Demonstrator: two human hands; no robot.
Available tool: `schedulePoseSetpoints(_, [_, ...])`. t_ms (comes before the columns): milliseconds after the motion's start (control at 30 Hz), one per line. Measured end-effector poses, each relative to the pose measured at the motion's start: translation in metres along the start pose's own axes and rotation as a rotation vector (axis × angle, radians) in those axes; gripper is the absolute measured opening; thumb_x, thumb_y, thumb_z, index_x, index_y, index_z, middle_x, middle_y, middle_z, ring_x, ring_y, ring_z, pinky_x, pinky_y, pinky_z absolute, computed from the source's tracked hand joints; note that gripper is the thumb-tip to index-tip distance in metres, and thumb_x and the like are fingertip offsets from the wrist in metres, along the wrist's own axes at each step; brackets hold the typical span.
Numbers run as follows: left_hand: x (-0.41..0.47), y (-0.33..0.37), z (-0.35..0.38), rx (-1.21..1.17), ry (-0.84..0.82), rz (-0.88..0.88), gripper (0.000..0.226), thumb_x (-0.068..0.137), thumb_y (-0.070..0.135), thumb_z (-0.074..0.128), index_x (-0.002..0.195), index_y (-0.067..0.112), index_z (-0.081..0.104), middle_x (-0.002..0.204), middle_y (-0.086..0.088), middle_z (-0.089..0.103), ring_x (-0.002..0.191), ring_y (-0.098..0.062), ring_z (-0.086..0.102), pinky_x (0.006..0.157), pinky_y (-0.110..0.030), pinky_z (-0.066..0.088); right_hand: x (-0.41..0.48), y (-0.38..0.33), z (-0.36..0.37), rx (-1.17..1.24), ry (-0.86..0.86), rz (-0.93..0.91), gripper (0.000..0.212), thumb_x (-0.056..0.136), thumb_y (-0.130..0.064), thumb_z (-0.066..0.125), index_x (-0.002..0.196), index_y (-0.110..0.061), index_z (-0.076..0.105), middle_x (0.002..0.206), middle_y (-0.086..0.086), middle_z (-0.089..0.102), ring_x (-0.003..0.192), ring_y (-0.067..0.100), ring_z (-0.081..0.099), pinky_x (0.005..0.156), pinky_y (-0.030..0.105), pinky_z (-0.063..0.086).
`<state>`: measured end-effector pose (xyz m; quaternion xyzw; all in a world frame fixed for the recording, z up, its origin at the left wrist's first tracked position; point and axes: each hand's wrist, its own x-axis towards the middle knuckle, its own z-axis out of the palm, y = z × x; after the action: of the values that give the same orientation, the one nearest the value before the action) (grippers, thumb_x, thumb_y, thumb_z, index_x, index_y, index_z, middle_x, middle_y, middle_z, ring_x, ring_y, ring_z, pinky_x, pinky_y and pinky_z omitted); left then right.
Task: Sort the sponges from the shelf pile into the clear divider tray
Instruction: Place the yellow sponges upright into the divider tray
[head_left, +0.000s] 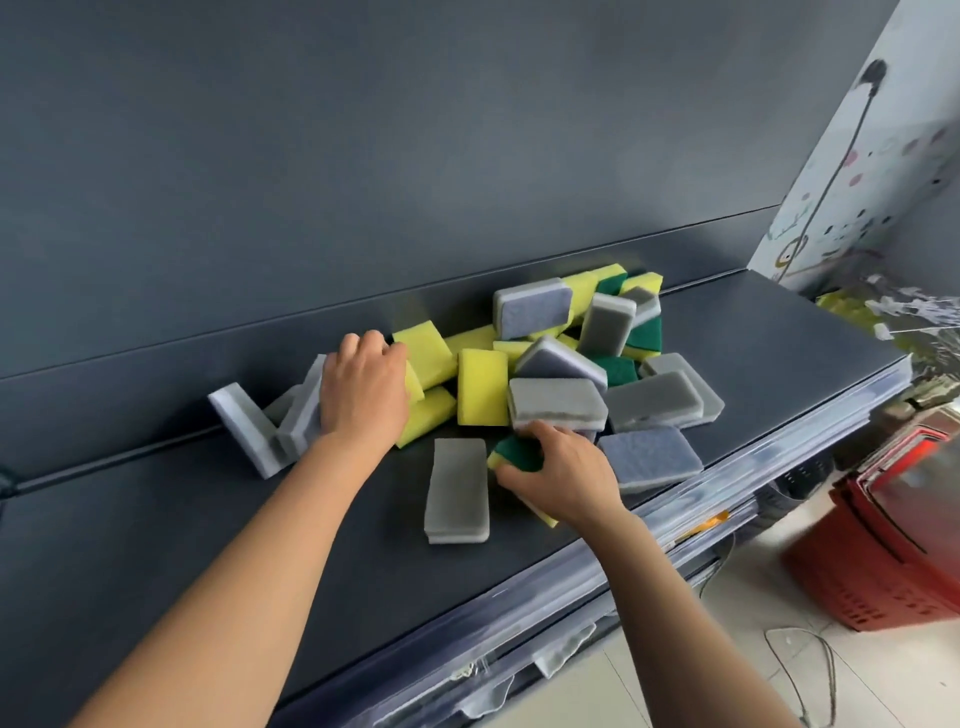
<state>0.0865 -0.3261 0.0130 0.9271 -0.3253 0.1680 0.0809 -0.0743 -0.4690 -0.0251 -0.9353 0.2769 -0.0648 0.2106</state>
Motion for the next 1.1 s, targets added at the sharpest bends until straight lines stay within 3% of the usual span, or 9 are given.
schedulePoseSetpoints(167, [-0.012, -0.001, -0.027, -0.435, 0.067, -0.156, 0.04, 0.081, 0.025, 0.068, 0.119, 0.018, 0.055, 0.112, -0.004, 0.054, 0.104, -0.026, 0.049, 0.083, -0.036, 0.039, 0.008, -0.018, -0.017, 0.546, -0.043, 0.054, 0.029, 0.078, -0.051, 0.062, 0.096, -0.029, 0.056, 0.077, -0.007, 0.059, 0.072, 0.014, 0.057, 0.062, 0.028, 0.046])
schedulePoseSetpoints(267, [-0.026, -0.004, -0.038, -0.652, 0.095, -0.249, 0.036, 0.08, 0.024, 0.068, 0.115, 0.024, 0.059, 0.105, 0.0, 0.054, 0.095, -0.022, 0.052, 0.079, -0.033, 0.041, 0.009, -0.034, -0.024, 0.856, -0.112, 0.048, 0.017, 0.085, -0.044, 0.061, 0.095, -0.032, 0.054, 0.086, -0.002, 0.06, 0.073, 0.011, 0.057, 0.059, 0.021, 0.047])
schedulePoseSetpoints(367, [-0.045, -0.008, -0.046, -0.801, 0.077, -0.329, 0.027, 0.079, 0.024, 0.07, 0.105, 0.029, 0.064, 0.098, 0.005, 0.055, 0.089, -0.017, 0.053, 0.078, -0.032, 0.044, 0.011, -0.048, -0.022, 1.097, -0.185, 0.033, 0.008, 0.091, -0.036, 0.057, 0.094, -0.03, 0.051, 0.089, -0.01, 0.058, 0.067, -0.007, 0.058, 0.056, 0.007, 0.046])
schedulePoseSetpoints(467, [-0.066, -0.016, -0.049, -0.964, 0.06, -0.435, 0.025, 0.079, 0.022, 0.072, 0.101, 0.031, 0.065, 0.098, 0.007, 0.061, 0.087, -0.014, 0.055, 0.076, -0.026, 0.046, 0.009, -0.069, -0.018, 1.218, -0.223, 0.019, 0.034, 0.093, -0.035, 0.054, 0.125, -0.034, 0.045, 0.109, -0.017, 0.054, 0.089, -0.006, 0.057, 0.076, 0.011, 0.046])
schedulePoseSetpoints(567, [-0.088, -0.029, -0.053, -1.123, 0.062, -0.551, 0.024, 0.079, 0.018, 0.072, 0.097, 0.032, 0.066, 0.091, 0.006, 0.064, 0.082, -0.013, 0.058, 0.073, -0.024, 0.048, 0.008, -0.091, -0.005, 1.181, -0.223, -0.085, 0.017, 0.095, -0.033, 0.049, 0.111, -0.038, 0.056, 0.099, -0.006, 0.06, 0.081, 0.001, 0.058, 0.074, 0.021, 0.05])
schedulePoseSetpoints(700, [-0.121, -0.059, -0.061, -1.187, 0.118, -0.678, 0.025, 0.08, 0.015, 0.071, 0.093, 0.035, 0.065, 0.092, 0.003, 0.066, 0.085, -0.014, 0.06, 0.074, -0.029, 0.051, -0.001, -0.127, 0.015, 1.072, -0.271, -0.211, 0.016, 0.095, -0.033, 0.05, 0.11, -0.035, 0.057, 0.096, -0.001, 0.059, 0.084, 0.013, 0.054, 0.073, 0.033, 0.048])
schedulePoseSetpoints(833, [-0.16, -0.095, -0.07, -1.15, 0.178, -0.776, 0.023, 0.08, 0.015, 0.071, 0.094, 0.033, 0.066, 0.089, 0.004, 0.065, 0.084, -0.015, 0.06, 0.073, -0.029, 0.05, -0.02, -0.169, 0.038, 1.005, -0.278, -0.363, 0.011, 0.089, -0.031, 0.061, 0.1, -0.032, 0.059, 0.077, -0.007, 0.058, 0.071, 0.008, 0.051, 0.064, 0.027, 0.043])
schedulePoseSetpoints(967, [-0.206, -0.136, -0.084, -1.12, 0.223, -0.842, 0.023, 0.08, 0.016, 0.071, 0.095, 0.033, 0.066, 0.09, 0.003, 0.064, 0.083, -0.015, 0.059, 0.071, -0.028, 0.049, -0.047, -0.212, 0.064, 0.949, -0.305, -0.441, 0.014, 0.086, -0.027, 0.066, 0.099, -0.028, 0.06, 0.088, 0.006, 0.063, 0.077, 0.011, 0.055, 0.068, 0.028, 0.047])
schedulePoseSetpoints(1100, [-0.256, -0.177, -0.106, -1.113, 0.262, -0.876, 0.022, 0.08, 0.015, 0.071, 0.095, 0.03, 0.066, 0.09, 0.001, 0.065, 0.082, -0.015, 0.06, 0.07, -0.026, 0.048, -0.084, -0.261, 0.086, 0.956, -0.359, -0.487, 0.014, 0.088, -0.019, 0.064, 0.099, -0.027, 0.061, 0.086, -0.002, 0.063, 0.074, 0.007, 0.054, 0.066, 0.02, 0.045])
